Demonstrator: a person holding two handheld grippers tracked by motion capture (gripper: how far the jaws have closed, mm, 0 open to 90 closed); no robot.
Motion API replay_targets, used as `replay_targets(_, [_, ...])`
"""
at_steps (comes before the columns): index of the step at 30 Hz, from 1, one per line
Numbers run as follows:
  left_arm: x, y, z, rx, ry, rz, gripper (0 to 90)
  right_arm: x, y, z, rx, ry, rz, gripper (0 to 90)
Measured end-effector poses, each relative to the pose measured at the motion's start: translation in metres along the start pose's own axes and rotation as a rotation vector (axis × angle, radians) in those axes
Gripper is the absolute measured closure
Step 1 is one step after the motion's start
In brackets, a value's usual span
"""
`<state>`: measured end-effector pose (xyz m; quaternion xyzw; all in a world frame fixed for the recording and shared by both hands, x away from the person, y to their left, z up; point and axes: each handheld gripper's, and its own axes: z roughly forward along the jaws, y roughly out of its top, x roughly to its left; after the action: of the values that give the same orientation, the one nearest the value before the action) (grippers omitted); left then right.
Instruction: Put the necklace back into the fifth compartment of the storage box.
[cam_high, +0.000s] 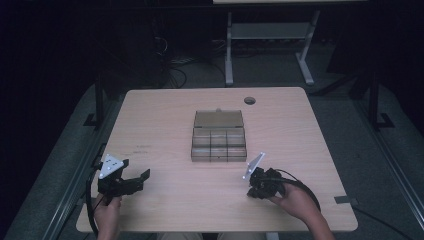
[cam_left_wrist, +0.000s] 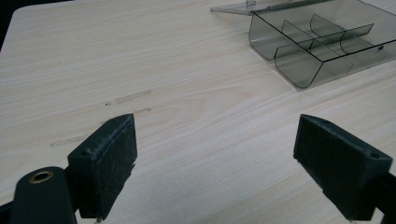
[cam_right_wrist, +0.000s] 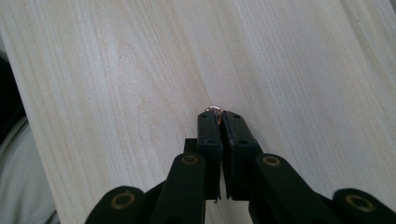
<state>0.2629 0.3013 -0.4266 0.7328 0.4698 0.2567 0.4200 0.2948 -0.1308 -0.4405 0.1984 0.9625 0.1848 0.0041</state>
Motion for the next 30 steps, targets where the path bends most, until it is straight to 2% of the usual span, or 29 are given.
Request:
replay_targets(17, [0.001,0.0,-0.001,0.0,0.0,-0.003,13.0,0.003,0.006,-0.026,-0.055,-0.017,-0.02,86.2])
replay_targets(30, [0.002,-0.001,-0.001,-0.009,0.005,-0.017,13.0,-0.003,0.022,-0.049,-0.083,-0.013,-0.033,86.2])
